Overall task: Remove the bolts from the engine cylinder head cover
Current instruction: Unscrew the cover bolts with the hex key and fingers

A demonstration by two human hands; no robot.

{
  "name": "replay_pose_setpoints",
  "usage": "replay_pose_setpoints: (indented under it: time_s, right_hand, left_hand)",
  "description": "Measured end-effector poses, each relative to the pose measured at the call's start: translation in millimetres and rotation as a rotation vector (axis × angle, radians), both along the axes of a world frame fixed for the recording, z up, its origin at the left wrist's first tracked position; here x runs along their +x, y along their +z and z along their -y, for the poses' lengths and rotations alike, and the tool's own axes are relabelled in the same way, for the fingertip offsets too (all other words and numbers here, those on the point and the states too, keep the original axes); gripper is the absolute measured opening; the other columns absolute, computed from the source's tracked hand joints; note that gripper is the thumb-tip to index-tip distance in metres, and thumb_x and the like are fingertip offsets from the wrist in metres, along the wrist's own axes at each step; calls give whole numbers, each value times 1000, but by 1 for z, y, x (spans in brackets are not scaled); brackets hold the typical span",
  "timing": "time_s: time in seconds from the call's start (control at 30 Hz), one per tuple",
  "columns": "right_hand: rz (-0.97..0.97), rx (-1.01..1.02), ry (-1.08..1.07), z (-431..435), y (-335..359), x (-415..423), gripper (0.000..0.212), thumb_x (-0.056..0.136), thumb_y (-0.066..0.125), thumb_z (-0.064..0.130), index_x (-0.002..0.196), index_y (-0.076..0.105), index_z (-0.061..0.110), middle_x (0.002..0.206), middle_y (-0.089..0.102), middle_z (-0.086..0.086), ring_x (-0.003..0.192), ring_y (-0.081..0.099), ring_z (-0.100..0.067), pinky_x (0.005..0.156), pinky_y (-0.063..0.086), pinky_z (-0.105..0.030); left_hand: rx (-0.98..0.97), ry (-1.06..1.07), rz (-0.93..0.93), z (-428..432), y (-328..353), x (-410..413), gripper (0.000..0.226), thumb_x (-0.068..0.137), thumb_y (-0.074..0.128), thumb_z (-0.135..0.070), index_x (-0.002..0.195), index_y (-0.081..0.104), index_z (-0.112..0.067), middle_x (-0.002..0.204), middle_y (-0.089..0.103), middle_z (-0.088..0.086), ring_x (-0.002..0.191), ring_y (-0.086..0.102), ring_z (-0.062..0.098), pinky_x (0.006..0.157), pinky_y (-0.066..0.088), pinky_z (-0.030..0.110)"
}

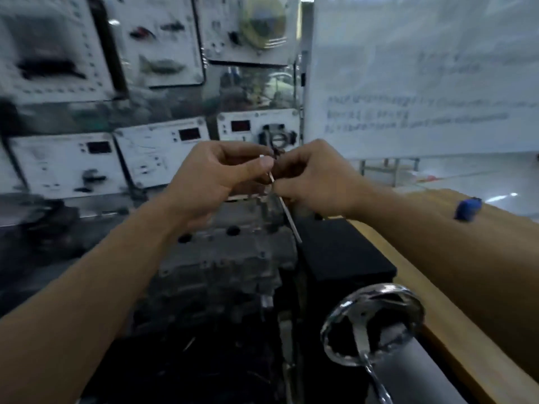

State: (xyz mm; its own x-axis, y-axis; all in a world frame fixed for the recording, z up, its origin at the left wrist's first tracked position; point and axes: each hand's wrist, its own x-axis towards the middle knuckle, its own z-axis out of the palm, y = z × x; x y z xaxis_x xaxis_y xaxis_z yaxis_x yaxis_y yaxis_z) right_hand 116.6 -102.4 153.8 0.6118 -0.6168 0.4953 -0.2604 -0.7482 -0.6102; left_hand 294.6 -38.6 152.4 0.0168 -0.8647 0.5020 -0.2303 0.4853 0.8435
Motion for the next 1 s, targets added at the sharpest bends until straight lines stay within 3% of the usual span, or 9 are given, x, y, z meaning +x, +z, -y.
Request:
replay_pose_setpoints:
  time_s: [0.13, 0.27, 0.37, 0.5, 0.63, 0.7, 0.8, 1.0]
  right_hand:
    - [60, -21, 108, -1, -1, 64, 16, 80, 68, 14, 72, 66, 1, 53, 53, 3, 47, 45, -9, 47, 38, -25]
    - [4, -300, 91, 9, 8, 111, 7, 83, 64, 18, 76, 63, 17, 62, 63, 5, 53, 54, -7, 50, 44, -27]
    - [43, -401, 39, 34, 5, 126, 29, 86, 59, 13, 74, 49, 38, 61, 57, 15, 57, 56, 0, 47, 40, -16]
    - [184, -401, 16, 77, -19, 115, 6, 98, 56, 17, 96, 61, 20, 74, 65, 6, 63, 59, -9, 53, 46, -27]
    - [346, -276, 85, 101, -35, 106, 13, 101, 55, 16, 103, 68, 18, 81, 71, 11, 72, 66, -8, 60, 50, -21]
    - [369, -226, 129, 107, -38, 108, 15, 100, 54, 14, 103, 68, 20, 77, 69, 14, 67, 64, -5, 60, 45, -13]
    - [426, -140, 199, 113, -39, 114, 14, 99, 53, 15, 99, 66, 19, 69, 65, 14, 58, 57, -3, 54, 43, -14]
    - [349, -173, 273, 125, -39, 110, 24, 99, 54, 4, 88, 64, 23, 66, 64, 17, 56, 56, -1, 54, 44, -13]
  left_hand:
    - [-39, 139, 52, -16, 11, 52, 26, 68, 81, -29, 86, 77, -12, 78, 76, 7, 75, 73, 21, 72, 60, 35]
    - [-84, 243, 18, -9, 24, 84, 18, 70, 83, -23, 81, 75, -11, 75, 75, 5, 71, 73, 17, 64, 57, 26]
    - [-103, 288, 23, 16, 30, 89, 14, 74, 85, -16, 80, 75, -8, 72, 74, 3, 68, 71, 14, 61, 55, 23]
    - [-71, 175, 66, 59, 26, 78, 12, 77, 83, -14, 84, 75, -9, 77, 73, 4, 72, 71, 16, 68, 58, 27]
    - [-137, 159, 134, 94, 18, 66, 8, 82, 80, -19, 85, 74, -13, 67, 72, 3, 60, 67, 17, 65, 62, 39]
    - [-267, 218, 148, 106, 13, 63, 7, 81, 80, -20, 80, 74, -19, 59, 69, -5, 49, 63, 6, 54, 56, 25]
    - [-376, 217, 142, 114, 6, 62, 6, 81, 80, -17, 82, 75, -17, 56, 66, -18, 48, 60, -5, 50, 46, 10]
    - [-366, 158, 5, 127, -12, 64, 4, 84, 76, -12, 85, 75, -16, 62, 69, -12, 48, 62, 2, 47, 51, 17]
